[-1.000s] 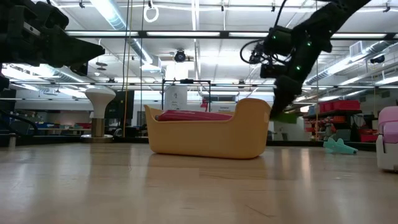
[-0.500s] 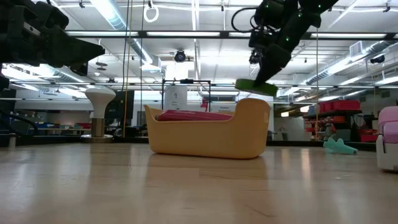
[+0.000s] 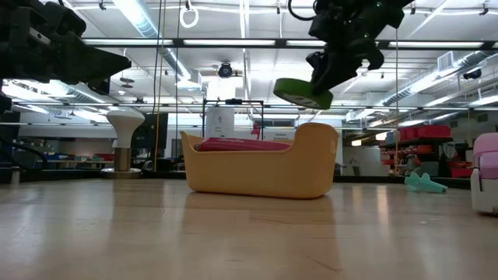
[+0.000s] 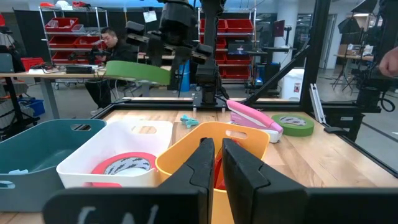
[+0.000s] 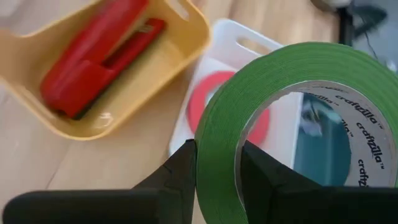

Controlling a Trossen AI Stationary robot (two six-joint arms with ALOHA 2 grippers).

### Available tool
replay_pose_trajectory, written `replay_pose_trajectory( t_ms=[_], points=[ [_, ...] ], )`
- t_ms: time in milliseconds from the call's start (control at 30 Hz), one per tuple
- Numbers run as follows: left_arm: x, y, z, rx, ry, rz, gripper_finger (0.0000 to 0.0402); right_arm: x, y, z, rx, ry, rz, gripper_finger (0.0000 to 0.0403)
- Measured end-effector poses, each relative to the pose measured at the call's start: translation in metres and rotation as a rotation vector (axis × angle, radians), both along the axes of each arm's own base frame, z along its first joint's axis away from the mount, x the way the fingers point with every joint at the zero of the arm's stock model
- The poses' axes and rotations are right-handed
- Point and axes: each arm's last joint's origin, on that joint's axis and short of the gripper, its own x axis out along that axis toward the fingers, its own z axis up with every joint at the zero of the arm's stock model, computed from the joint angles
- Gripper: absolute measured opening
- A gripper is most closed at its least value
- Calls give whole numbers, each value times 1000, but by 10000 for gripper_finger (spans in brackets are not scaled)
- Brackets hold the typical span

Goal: Pick and place Stapler, Stapler remover, tape
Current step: Put the top green tape into the white bin

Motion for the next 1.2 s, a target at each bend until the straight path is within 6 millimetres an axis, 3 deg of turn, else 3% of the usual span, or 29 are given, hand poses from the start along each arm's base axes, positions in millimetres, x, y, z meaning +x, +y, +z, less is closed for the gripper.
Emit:
replay_pose_trajectory(
  t_ms=[467, 800, 967, 1200],
  points=[
    [0, 0, 0, 0, 0, 0, 37, 14, 5, -1, -22, 36, 75, 96],
    [0, 0, 0, 0, 0, 0, 37, 56, -8, 26, 57, 134, 15, 96],
    [0, 0, 0, 0, 0, 0, 37, 77, -14, 15, 72, 180, 16, 96],
    [0, 0, 0, 0, 0, 0, 37, 93, -19, -18, 104, 270, 21, 96]
  ],
)
